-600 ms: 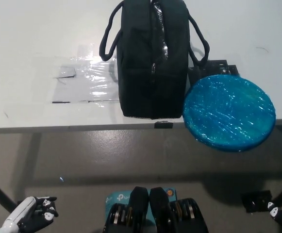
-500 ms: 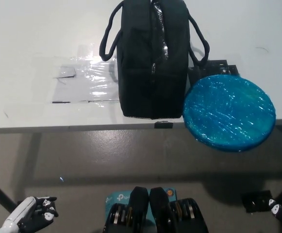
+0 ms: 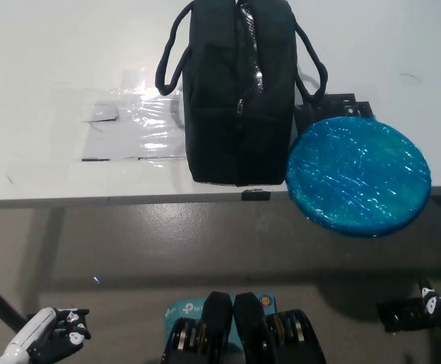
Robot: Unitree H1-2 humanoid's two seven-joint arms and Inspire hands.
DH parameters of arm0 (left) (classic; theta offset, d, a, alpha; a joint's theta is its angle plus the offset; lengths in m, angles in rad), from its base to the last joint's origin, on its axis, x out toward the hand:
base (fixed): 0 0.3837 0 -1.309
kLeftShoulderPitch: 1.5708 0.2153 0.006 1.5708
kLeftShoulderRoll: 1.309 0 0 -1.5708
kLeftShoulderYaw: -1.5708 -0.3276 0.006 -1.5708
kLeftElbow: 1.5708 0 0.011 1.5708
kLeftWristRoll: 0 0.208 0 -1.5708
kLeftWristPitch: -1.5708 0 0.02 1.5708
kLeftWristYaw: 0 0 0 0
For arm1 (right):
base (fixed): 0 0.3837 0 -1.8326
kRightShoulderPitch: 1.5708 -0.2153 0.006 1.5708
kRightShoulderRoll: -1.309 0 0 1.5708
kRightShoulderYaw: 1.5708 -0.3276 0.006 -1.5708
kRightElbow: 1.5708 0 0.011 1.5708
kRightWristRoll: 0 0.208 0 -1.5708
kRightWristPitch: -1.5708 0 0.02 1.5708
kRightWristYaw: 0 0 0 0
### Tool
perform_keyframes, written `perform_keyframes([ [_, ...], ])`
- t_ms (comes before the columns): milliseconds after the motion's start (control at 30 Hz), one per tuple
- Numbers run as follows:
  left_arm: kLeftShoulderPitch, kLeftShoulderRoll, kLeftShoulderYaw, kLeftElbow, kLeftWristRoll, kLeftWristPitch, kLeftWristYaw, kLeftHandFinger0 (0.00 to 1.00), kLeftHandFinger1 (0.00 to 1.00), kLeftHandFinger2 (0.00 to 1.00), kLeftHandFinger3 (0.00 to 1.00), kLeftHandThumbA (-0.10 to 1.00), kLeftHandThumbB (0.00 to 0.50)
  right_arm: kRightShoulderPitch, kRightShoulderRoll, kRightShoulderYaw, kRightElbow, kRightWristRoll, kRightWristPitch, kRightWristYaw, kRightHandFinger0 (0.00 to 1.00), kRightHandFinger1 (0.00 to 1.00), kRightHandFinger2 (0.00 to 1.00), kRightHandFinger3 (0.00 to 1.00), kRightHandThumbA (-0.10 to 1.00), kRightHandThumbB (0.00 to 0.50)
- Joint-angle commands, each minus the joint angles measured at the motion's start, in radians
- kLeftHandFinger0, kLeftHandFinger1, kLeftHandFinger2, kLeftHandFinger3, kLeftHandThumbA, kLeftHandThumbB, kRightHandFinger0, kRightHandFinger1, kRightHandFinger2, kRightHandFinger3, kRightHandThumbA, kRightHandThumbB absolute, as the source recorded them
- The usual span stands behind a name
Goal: The robot uses its right hand to pick up a stack of plates kept in the middle of the desk and put it inside a bag kept next to it
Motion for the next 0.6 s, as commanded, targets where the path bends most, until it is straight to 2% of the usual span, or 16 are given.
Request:
perform_keyframes([
  [0,-0.017,0.027,0.005,-0.039,0.013,0.014,-0.029,0.87,0.88,0.87,0.89,-0.10,0.216,-0.080,-0.059,0.085,-0.121,-0.343,-0.053,-0.117,1.00,1.00,1.00,1.00,0.78,0.500],
  [100,-0.016,0.026,0.007,-0.040,0.010,0.017,-0.030,0.90,0.90,0.87,0.89,-0.10,0.213,-0.095,-0.056,0.118,-0.112,-0.367,-0.045,-0.110,1.00,1.00,1.00,1.00,0.80,0.500],
  [200,-0.028,0.036,0.003,-0.040,0.013,0.025,-0.039,0.90,0.90,0.87,0.89,-0.10,0.213,-0.098,-0.038,0.149,-0.100,-0.381,-0.036,-0.112,1.00,1.00,1.00,1.00,0.76,0.500],
  [233,-0.031,0.037,0.004,-0.034,0.009,0.024,-0.041,0.90,0.89,0.87,0.89,-0.10,0.214,-0.107,-0.031,0.183,-0.083,-0.395,-0.047,-0.115,1.00,1.00,1.00,1.00,0.72,0.500],
  [367,-0.037,0.038,-0.001,-0.037,0.018,0.030,-0.040,0.91,0.90,0.88,0.90,-0.10,0.210,-0.128,-0.032,0.216,-0.063,-0.431,-0.017,-0.096,1.00,1.00,1.00,1.00,0.76,0.500],
  [500,-0.036,0.039,0.001,-0.045,0.023,0.037,-0.045,0.92,0.90,0.88,0.91,-0.10,0.210,-0.161,-0.047,0.240,-0.021,-0.451,-0.011,-0.096,1.00,1.00,1.00,1.00,0.73,0.500],
  [567,-0.036,0.038,0.002,-0.040,0.025,0.028,-0.047,0.94,0.91,0.89,0.92,-0.10,0.205,-0.174,-0.054,0.250,0.002,-0.463,-0.004,-0.101,1.00,1.00,1.00,1.00,0.75,0.500],
])
